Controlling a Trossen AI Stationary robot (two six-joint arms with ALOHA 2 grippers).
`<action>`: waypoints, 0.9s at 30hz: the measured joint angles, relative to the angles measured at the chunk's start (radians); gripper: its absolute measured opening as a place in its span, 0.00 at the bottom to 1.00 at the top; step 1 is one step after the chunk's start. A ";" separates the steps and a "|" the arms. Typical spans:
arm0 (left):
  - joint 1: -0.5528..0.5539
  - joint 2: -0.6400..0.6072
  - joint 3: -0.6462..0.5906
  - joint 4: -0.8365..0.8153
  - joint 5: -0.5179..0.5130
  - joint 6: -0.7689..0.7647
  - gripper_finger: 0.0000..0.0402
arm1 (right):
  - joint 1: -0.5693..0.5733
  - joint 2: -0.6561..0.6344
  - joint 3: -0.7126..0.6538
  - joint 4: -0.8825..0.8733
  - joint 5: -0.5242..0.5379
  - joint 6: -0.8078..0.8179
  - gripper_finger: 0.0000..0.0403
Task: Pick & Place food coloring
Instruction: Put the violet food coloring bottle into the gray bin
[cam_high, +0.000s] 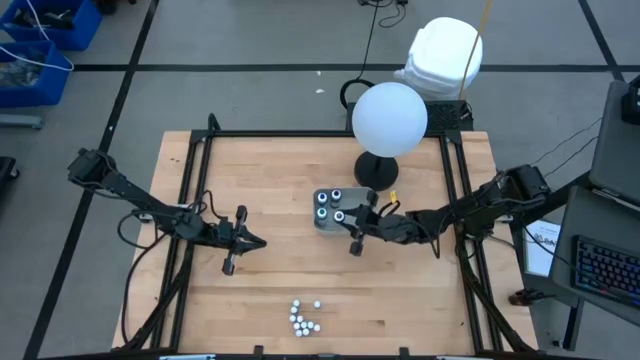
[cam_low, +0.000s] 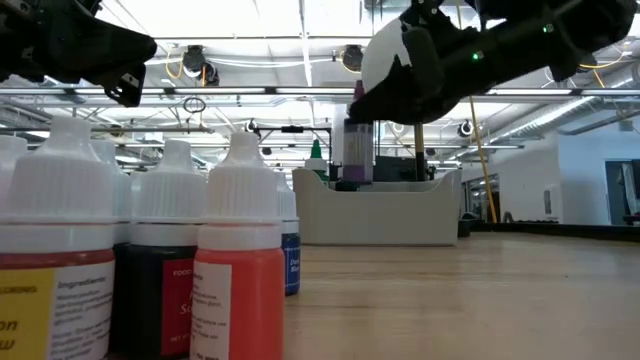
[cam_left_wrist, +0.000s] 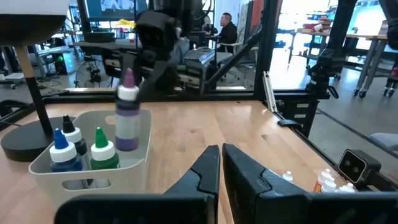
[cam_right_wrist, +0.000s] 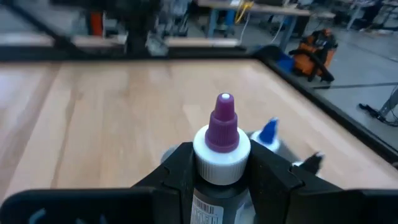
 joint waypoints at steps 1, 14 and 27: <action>0.000 0.000 0.000 0.000 0.000 0.003 0.06 | -0.004 -0.001 -0.012 0.020 0.000 0.003 0.26; 0.000 0.000 0.000 0.005 -0.042 0.027 0.06 | -0.051 0.015 -0.027 0.016 -0.003 0.013 0.26; 0.000 0.000 0.000 0.008 -0.044 0.037 0.06 | -0.084 0.165 -0.025 0.126 -0.005 0.038 0.26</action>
